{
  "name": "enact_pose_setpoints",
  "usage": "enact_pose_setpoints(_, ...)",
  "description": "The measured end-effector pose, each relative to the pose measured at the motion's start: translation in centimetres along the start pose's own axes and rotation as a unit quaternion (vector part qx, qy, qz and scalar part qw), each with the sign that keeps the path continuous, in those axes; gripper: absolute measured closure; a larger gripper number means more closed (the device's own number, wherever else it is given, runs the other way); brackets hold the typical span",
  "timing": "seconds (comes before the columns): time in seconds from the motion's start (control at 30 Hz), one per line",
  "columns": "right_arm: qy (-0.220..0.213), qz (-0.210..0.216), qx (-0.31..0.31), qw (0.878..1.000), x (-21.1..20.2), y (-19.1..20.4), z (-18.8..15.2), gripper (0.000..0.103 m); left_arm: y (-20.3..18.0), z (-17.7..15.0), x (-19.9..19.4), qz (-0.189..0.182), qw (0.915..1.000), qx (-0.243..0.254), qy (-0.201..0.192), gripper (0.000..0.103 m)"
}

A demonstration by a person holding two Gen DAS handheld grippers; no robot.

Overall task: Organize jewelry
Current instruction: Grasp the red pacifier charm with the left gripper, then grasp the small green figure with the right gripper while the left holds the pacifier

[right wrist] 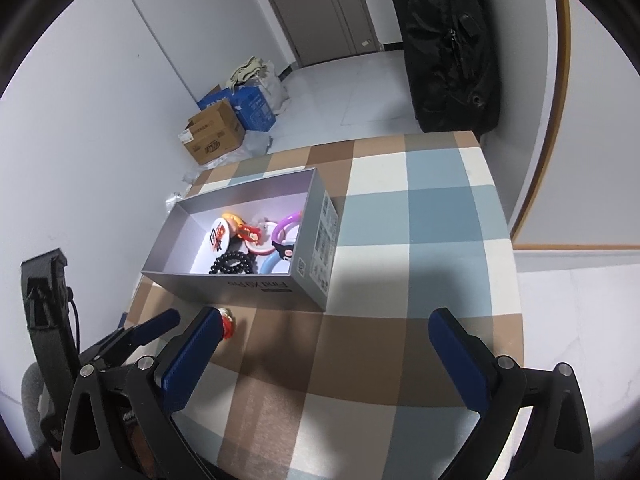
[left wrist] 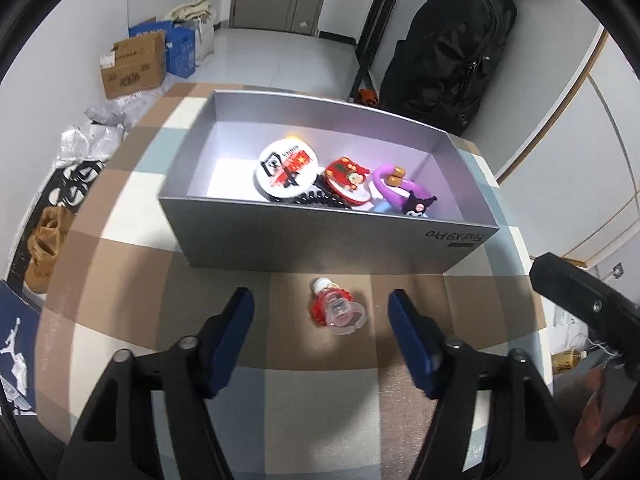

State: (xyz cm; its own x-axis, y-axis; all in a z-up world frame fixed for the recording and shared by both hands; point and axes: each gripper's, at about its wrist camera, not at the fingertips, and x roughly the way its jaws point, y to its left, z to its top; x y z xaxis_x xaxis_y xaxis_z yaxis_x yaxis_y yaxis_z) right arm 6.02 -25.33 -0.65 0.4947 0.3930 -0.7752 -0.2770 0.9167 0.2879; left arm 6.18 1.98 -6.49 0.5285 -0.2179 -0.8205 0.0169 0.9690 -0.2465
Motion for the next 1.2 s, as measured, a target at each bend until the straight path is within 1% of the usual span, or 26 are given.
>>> enact_pose_setpoints(0.03, 0.0, -0.001, -0.002, 1.0, 0.0, 0.0, 0.0, 0.0, -0.1, 0.0, 0.1, -0.002, 1.0, -0.001, 0.002, 0.049)
enact_pose_setpoints(0.07, 0.0, -0.003, -0.002, 1.0, 0.0, -0.1, -0.1, 0.0, -0.1, 0.0, 0.1, -0.006, 1.0, -0.002, 0.005, 0.052)
enact_pose_setpoints(0.13, 0.0, -0.004, 0.0, 1.0, -0.1, -0.2, -0.1, 0.0, -0.3, 0.0, 0.3, -0.011, 0.9999, -0.003, 0.012, 0.061)
enact_pose_setpoints(0.17, 0.0, -0.004, 0.002, 1.0, -0.1, -0.4, -0.1, 0.0, -0.3, -0.1, 0.4, -0.012, 0.9998, -0.002, 0.015, 0.063)
enact_pose_setpoints(0.23, 0.0, -0.004, 0.004, 1.0, -0.2, -0.5, -0.1, 0.0, -0.3, -0.2, 0.6, -0.018, 0.9997, -0.004, 0.018, 0.071)
enact_pose_setpoints(0.27, -0.001, -0.004, 0.005, 1.0, -0.2, -0.6, -0.1, 0.0, -0.3, -0.2, 0.6, -0.022, 0.9996, -0.006, 0.02, 0.073)
enact_pose_setpoints(0.33, -0.001, -0.004, 0.006, 1.0, -0.3, -0.6, -0.1, 0.0, -0.1, -0.2, 0.7, -0.021, 0.9995, -0.008, 0.021, 0.082)
enact_pose_setpoints(0.53, 0.0, -0.002, 0.006, 1.0, -0.2, -0.5, -0.1, 0.0, 0.6, -0.1, 0.6, -0.042, 0.9984, -0.029, 0.026, 0.088)
enact_pose_setpoints(0.7, 0.002, -0.002, 0.006, 1.0, -0.1, -0.4, -0.2, 0.0, 0.8, 0.0, 0.7, -0.051, 0.9975, -0.039, 0.03, 0.088)
enact_pose_setpoints(0.8, 0.003, -0.002, 0.007, 1.0, 0.0, -0.4, -0.2, 0.0, 0.8, 0.0, 0.6, -0.054, 0.9974, -0.033, 0.034, 0.088)
enact_pose_setpoints(0.83, 0.003, -0.002, 0.007, 1.0, 0.0, -0.4, -0.2, 0.0, 0.6, -0.1, 0.4, -0.05, 0.9979, -0.026, 0.032, 0.088)
enact_pose_setpoints(0.97, 0.003, -0.003, 0.008, 1.0, 0.0, -0.4, -0.2, 0.0, 0.7, -0.4, -0.1, -0.056, 0.9978, -0.016, 0.03, 0.088)
enact_pose_setpoints(1.07, 0.004, -0.001, 0.011, 1.0, 0.1, -0.3, -0.3, 0.0, 1.1, -0.3, -0.5, -0.063, 0.9974, -0.023, 0.028, 0.088)
enact_pose_setpoints(1.2, 0.01, 0.0, 0.002, 1.0, 0.4, 0.2, -0.4, 0.0, 1.5, 0.2, -2.0, -0.077, 0.9965, -0.032, 0.009, 0.088)
